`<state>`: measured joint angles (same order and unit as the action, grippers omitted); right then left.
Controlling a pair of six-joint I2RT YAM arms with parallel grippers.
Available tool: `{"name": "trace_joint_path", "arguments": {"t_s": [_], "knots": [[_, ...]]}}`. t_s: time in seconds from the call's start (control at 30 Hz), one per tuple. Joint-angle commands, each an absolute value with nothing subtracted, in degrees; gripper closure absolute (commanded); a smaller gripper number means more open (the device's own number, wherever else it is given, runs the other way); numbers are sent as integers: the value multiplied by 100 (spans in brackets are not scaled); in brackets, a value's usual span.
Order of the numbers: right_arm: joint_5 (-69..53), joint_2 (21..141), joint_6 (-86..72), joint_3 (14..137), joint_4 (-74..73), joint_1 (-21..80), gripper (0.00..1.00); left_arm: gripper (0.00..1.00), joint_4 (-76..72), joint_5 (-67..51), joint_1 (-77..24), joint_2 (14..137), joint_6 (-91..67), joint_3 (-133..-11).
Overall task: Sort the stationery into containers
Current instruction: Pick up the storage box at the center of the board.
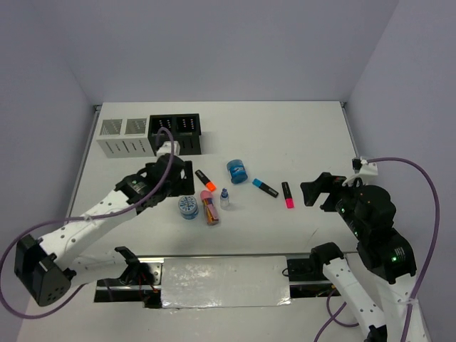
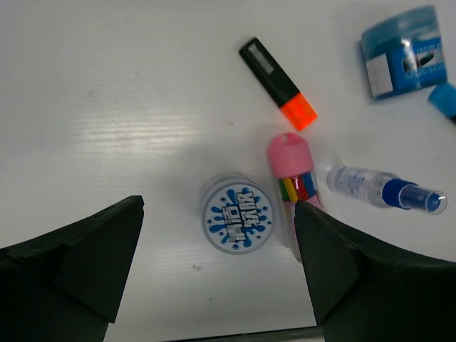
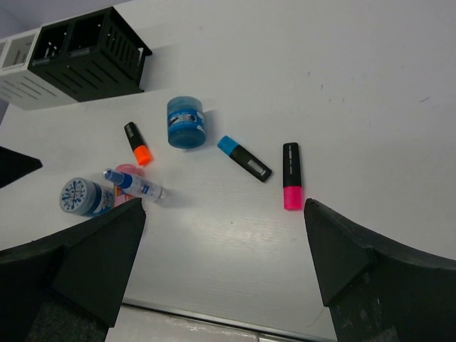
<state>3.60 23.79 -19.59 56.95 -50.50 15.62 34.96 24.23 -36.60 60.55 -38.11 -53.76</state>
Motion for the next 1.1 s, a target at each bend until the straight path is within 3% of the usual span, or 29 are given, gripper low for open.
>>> {"name": "trace_joint_path", "arguments": {"t_s": [0.0,0.7,0.83,1.07], "knots": [[132,2479,-1767,5748,-5194,1591,0,1,3322,2829,-3998,6380,-4359,-5599],[-352,2452,-1652,5511,-5027,1591,0,1,3137,2804,-4456,7760,-4676,-5309],[-378,2479,-1626,5555,-5054,1591,0,6,3243,2953,-4517,7936,-4825,-5265],[-413,2514,-1617,5537,-5010,1591,0,6,3349,3050,-4544,7945,-4922,-5089]]}}
